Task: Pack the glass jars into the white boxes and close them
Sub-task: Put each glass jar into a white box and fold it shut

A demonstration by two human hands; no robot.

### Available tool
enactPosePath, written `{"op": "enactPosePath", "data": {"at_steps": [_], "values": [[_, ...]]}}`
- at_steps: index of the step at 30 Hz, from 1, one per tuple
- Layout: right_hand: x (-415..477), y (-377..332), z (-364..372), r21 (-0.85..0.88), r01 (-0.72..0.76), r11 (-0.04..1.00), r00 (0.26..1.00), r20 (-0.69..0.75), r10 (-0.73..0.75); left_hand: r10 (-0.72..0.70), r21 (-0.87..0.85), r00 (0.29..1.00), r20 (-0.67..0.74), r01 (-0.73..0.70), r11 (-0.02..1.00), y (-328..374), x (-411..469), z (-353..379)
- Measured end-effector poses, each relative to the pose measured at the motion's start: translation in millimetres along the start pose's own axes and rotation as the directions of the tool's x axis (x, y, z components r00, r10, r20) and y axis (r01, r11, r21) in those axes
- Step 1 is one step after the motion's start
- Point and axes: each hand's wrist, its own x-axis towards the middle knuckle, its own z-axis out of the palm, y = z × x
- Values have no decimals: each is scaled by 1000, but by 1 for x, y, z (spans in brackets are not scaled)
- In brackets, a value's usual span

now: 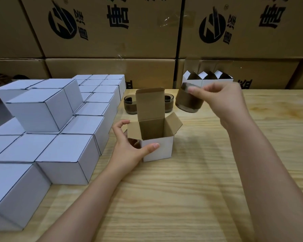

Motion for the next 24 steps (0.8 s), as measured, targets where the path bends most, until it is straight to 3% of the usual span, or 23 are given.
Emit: {"op": "enactPosePath", "data": {"at_steps": [4,8,15,21,24], "values": [[-18,-31,10,-5,122,992,981,152,-120,13,-4,1000,-8,-13,1000,0,0,0],[-33,-35,36,-160,124,979,946,318,-68,-17,-32,1000,17,17,999,0,1,-1],[-41,-18,69,-537,245,807,916,402,-11,-24,-34,1000,-5,24,999,-1,2,0],[-43,-14,69,-592,251,766,897,440,46,-21,-46,1000,-7,21,999,-2,2,1],[-43,-11,71,-657,290,696,866,490,101,-8,-42,1000,-11,7,999,-1,2,2]]}}
